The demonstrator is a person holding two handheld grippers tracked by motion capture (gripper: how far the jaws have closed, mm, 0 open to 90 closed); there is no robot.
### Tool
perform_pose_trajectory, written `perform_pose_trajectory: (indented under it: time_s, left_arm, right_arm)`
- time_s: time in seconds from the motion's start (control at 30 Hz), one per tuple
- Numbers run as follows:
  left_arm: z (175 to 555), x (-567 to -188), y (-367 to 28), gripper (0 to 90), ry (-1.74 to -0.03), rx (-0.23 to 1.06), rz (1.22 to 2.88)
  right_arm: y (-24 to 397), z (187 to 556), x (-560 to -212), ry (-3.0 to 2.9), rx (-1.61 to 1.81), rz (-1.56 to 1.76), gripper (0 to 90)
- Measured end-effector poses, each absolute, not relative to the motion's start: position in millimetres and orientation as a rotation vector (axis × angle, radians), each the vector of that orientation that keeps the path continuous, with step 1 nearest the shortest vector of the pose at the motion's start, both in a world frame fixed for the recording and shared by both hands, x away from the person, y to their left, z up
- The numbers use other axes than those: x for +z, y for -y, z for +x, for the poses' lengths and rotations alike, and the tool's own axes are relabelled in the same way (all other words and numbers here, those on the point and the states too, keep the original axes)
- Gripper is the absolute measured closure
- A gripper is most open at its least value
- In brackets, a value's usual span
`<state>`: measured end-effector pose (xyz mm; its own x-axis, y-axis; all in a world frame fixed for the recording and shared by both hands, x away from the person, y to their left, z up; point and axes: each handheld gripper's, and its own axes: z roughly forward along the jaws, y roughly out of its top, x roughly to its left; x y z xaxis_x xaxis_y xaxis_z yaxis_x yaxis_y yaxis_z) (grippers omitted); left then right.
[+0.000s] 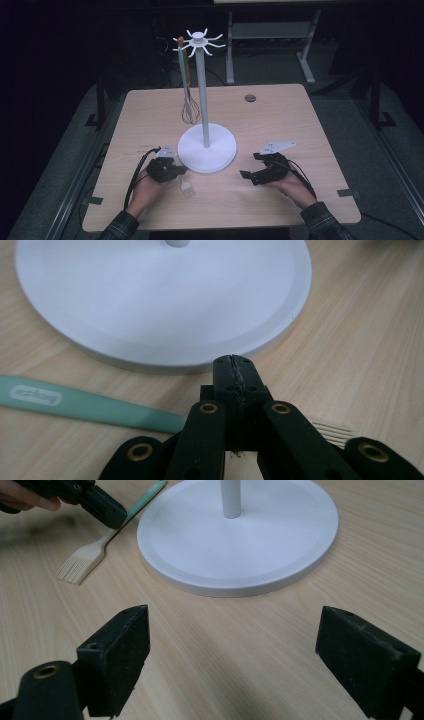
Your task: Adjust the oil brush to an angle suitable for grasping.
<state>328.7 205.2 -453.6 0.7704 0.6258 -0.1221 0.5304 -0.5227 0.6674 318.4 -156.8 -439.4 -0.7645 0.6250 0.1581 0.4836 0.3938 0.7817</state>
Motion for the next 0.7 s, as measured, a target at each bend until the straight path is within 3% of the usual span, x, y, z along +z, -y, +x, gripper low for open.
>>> perform_pose_trajectory:
  time_s: [0.7]
  left_arm:
    - [309.5, -456.6, -211.3, 90.0, -0.870, 0.079, 2.315]
  right_arm:
    - [160.7, 320.0, -438.9, -2.467, 1.320, 1.014, 13.7]
